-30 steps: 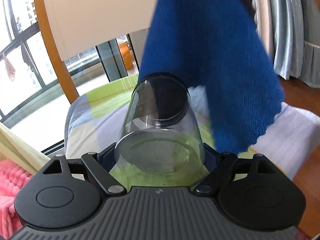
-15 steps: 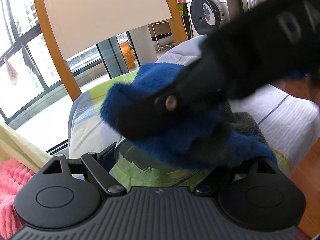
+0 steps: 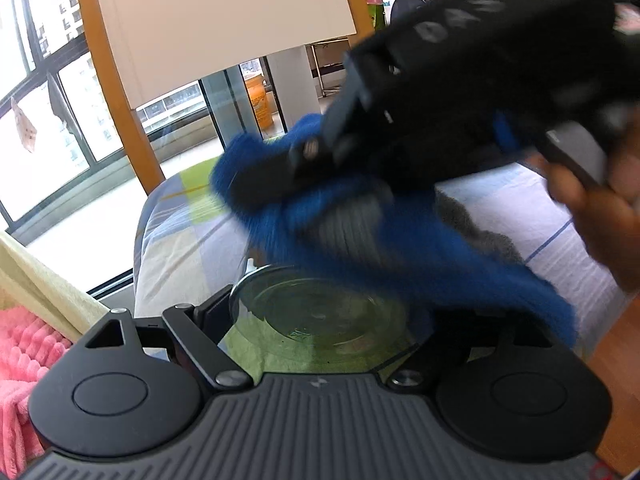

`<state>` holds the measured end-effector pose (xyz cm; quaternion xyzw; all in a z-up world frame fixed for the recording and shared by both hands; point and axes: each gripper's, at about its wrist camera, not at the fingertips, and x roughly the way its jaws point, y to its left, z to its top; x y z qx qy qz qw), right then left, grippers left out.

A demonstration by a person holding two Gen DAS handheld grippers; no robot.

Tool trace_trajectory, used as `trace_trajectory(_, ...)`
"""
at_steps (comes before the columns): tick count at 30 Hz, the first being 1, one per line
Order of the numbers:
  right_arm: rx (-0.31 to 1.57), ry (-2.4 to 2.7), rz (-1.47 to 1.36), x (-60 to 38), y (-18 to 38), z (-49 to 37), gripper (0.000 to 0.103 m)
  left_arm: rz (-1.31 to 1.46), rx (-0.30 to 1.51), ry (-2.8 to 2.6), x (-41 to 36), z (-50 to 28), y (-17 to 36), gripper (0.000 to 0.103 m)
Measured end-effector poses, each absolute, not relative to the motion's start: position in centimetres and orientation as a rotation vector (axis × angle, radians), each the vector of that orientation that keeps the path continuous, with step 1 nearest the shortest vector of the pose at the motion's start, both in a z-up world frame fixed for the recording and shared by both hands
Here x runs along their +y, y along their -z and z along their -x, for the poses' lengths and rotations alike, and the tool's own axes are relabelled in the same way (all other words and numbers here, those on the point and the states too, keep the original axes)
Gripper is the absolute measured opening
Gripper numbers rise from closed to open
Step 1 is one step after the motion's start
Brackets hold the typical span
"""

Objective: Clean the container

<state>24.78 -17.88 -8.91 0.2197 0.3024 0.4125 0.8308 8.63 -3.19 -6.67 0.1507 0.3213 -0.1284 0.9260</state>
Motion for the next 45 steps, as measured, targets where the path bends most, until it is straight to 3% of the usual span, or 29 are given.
trace_trajectory(7,0.631,-0.85,-0.454,-17.6,8.1,-27.3,0.0,-0.274,0.669,0.265,-2.8,-9.0,6.7,0.085)
trace_trajectory(14,0.615,-0.813,-0.496,-18.3,8.5,-26.9,0.0,0.157,0.828,0.347,1.7,-12.1,7.2,0.087)
trace_trajectory(17,0.614,-0.812,-0.513,-18.4,8.7,-27.3,0.001,0.074,0.8,0.343,1.1,-11.8,7.1,0.087)
trace_trajectory(23,0.613,-0.812,-0.543,-18.6,9.2,-28.2,0.005,-0.358,0.68,0.266,-3.6,-9.9,8.1,0.086)
trace_trajectory(45,0.61,-0.81,-0.655,-19.3,10.9,-31.4,0.0,-0.198,0.733,0.286,-2.1,-10.5,7.6,0.086)
